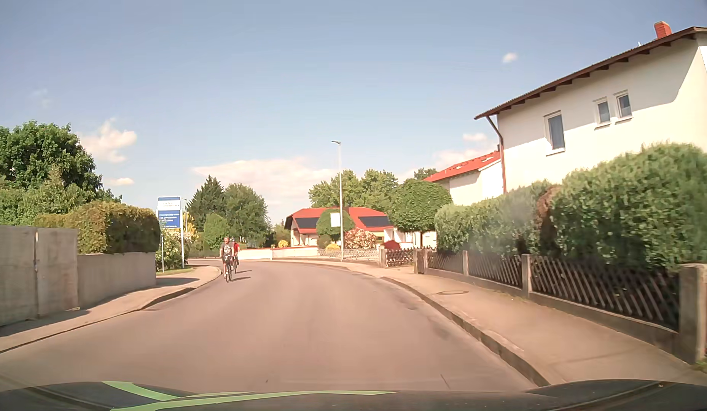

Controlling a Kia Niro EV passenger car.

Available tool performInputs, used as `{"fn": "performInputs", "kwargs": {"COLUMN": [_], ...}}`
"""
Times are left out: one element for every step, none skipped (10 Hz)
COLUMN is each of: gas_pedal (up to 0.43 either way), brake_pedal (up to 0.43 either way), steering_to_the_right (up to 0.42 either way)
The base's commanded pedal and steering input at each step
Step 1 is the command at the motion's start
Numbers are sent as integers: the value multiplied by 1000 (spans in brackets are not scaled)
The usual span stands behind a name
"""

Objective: Follow the waypoints while adhering to traffic rules and regulations

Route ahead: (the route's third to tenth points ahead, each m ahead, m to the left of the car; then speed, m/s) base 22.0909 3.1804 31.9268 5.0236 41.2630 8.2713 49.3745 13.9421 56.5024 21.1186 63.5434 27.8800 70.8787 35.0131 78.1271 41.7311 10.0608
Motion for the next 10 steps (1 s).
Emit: {"fn": "performInputs", "kwargs": {"gas_pedal": [0,0,0,0,0,0,0,0,0,0], "brake_pedal": [0,0,0,0,0,0,0,0,0,0], "steering_to_the_right": [-9,-12,-18,-23,-24,-25,-26,-31,-35,-40]}}
